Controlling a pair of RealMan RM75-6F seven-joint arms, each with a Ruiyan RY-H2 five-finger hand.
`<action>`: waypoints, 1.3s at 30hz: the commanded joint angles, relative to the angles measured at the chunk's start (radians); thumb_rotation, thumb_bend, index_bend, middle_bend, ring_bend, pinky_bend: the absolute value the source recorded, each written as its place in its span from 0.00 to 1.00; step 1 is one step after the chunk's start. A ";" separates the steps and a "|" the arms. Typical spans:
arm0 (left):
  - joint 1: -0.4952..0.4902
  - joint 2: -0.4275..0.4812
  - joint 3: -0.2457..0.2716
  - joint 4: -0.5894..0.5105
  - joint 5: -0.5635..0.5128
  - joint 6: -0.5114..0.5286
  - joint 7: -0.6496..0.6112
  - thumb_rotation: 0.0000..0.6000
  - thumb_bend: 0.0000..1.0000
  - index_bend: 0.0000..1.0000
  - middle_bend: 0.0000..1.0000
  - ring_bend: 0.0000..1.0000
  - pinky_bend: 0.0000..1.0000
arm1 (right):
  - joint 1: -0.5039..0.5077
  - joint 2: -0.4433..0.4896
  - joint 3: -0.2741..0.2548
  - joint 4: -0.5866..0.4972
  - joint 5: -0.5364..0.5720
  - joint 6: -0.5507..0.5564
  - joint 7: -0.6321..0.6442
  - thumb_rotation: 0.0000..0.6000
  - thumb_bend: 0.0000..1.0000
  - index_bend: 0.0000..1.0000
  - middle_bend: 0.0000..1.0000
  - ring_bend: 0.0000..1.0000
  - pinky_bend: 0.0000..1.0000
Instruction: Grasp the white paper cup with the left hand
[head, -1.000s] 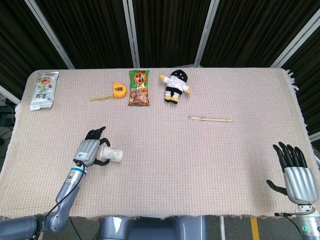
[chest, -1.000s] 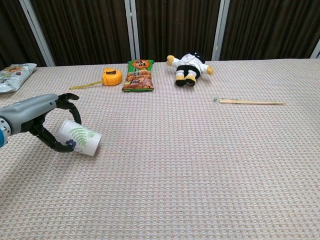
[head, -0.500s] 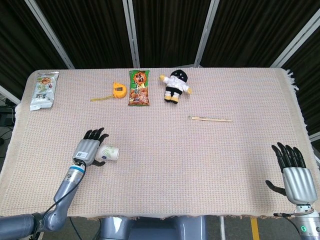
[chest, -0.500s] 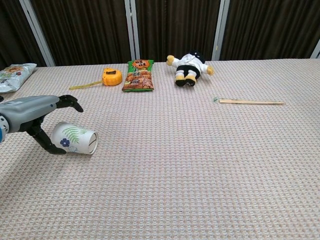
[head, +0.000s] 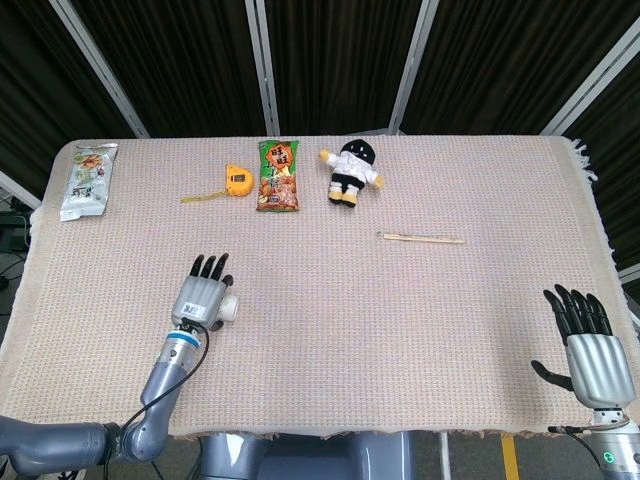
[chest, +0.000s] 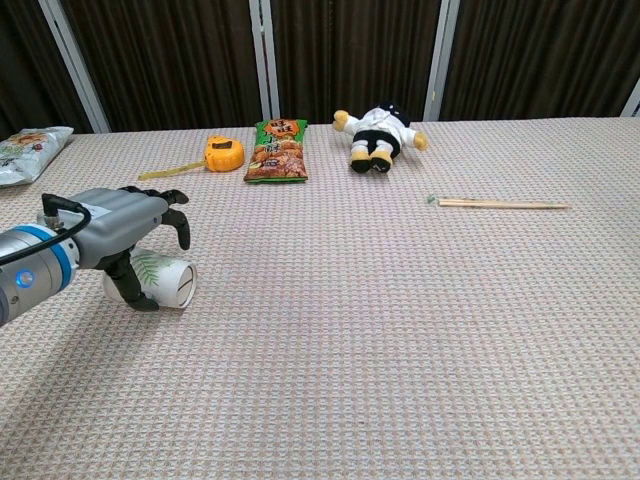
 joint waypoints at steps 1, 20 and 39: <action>-0.009 -0.019 -0.004 0.012 -0.012 0.008 0.009 1.00 0.07 0.39 0.00 0.00 0.00 | 0.000 0.001 0.000 0.000 0.000 -0.001 0.002 1.00 0.05 0.00 0.00 0.00 0.00; 0.094 -0.028 -0.077 0.018 0.215 -0.067 -0.654 1.00 0.08 0.44 0.00 0.00 0.00 | 0.001 -0.002 0.000 0.001 0.001 -0.002 -0.004 1.00 0.05 0.00 0.00 0.00 0.00; 0.159 -0.048 -0.006 0.262 0.467 -0.163 -1.174 1.00 0.08 0.42 0.00 0.00 0.00 | 0.003 -0.007 -0.002 0.001 0.004 -0.009 -0.020 1.00 0.05 0.00 0.00 0.00 0.00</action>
